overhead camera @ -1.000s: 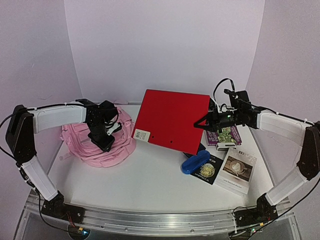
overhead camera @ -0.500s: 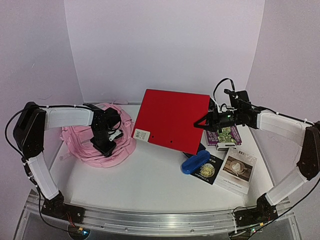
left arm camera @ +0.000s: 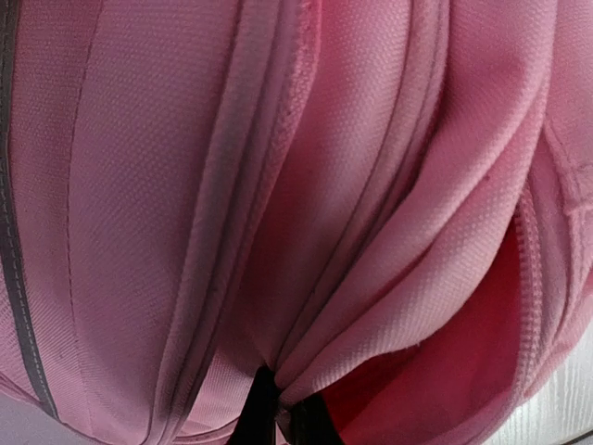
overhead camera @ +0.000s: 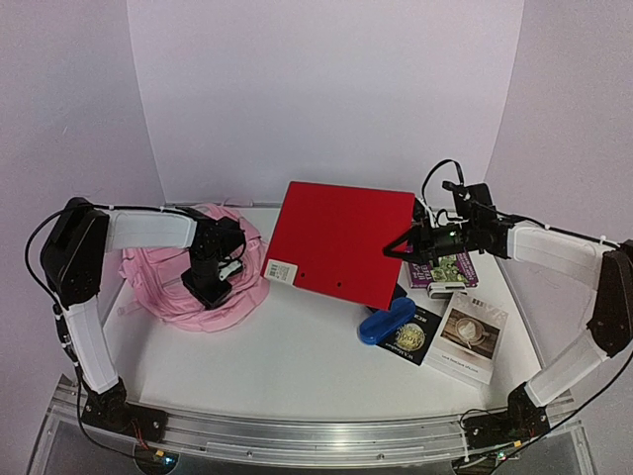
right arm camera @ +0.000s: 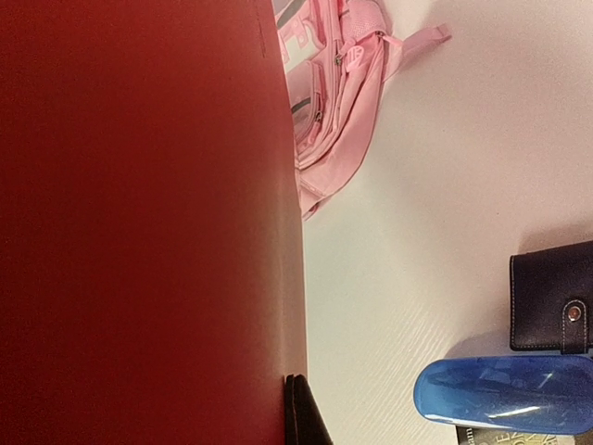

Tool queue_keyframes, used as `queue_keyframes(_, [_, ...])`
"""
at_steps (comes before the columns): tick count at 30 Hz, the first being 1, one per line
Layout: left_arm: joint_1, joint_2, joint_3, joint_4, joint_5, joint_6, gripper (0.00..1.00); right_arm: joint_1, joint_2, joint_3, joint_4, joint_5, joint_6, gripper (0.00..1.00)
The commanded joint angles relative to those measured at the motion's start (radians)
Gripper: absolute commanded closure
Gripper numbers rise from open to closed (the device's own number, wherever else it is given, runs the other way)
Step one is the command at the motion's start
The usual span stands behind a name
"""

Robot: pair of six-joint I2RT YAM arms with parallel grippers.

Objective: Pack the student bag
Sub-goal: Place the files in the student bag.

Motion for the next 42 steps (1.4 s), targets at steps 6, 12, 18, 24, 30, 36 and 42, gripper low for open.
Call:
queue_keyframes(6, [0.0, -0.102, 0.328, 0.004, 0.105, -0.156, 1.0, 0.002, -0.088, 0.015, 0.164, -0.053, 0.102, 1.0])
queue_keyframes(12, [0.015, -0.15, 0.465, 0.019, 0.108, -0.192, 1.0, 0.002, -0.058, -0.015, 0.249, -0.053, 0.183, 1.0])
queue_keyframes(18, [0.023, -0.199, 0.508, 0.062, 0.118, -0.214, 1.0, 0.005, 0.026, -0.088, 0.506, -0.054, 0.397, 1.0])
queue_keyframes(24, [0.035, -0.223, 0.554, 0.071, 0.146, -0.245, 1.0, 0.073, 0.149, -0.086, 0.773, -0.05, 0.626, 1.0])
queue_keyframes(30, [0.045, -0.22, 0.579, 0.08, 0.168, -0.264, 1.0, 0.185, 0.261, -0.055, 0.963, 0.011, 0.782, 1.0])
queue_keyframes(36, [0.045, -0.241, 0.565, 0.119, 0.265, -0.257, 1.0, 0.239, 0.476, 0.028, 1.268, 0.071, 1.038, 1.0])
queue_keyframes(42, [0.045, -0.277, 0.541, 0.147, 0.342, -0.248, 1.0, 0.29, 0.64, 0.126, 1.377, 0.142, 1.156, 1.0])
